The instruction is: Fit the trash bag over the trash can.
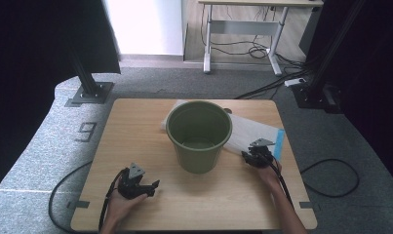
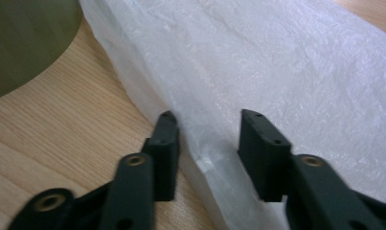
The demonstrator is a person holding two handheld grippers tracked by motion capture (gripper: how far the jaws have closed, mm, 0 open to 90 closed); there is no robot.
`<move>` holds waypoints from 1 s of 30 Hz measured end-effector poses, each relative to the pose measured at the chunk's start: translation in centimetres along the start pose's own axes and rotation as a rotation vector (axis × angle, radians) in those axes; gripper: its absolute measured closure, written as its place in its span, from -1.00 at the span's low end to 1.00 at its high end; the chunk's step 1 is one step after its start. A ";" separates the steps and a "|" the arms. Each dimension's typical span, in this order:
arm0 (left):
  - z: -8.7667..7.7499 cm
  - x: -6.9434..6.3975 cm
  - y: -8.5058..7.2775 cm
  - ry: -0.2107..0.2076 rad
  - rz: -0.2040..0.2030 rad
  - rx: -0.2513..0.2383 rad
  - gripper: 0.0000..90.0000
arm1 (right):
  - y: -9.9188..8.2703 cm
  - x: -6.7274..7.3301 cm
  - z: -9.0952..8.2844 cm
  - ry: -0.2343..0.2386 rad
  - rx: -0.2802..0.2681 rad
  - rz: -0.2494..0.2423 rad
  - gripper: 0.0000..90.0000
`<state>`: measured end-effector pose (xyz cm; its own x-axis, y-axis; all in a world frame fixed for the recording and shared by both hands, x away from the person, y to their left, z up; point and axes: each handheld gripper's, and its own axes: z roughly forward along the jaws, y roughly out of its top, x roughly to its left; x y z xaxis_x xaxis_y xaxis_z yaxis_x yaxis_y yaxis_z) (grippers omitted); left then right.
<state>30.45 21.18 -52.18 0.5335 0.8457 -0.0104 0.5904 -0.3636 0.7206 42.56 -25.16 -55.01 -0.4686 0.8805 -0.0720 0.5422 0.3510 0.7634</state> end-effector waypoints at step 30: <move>1.1 2.0 0.8 -0.073 -0.008 0.002 -0.59 | -9.4 0.9 -12.8 -0.105 -0.009 0.158 0.96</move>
<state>32.63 22.15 -52.34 0.5714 0.8180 -0.0664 0.5960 -0.3580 0.7188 28.11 -31.76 -54.04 -0.3024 0.9530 -0.0174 0.5963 0.2033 0.7766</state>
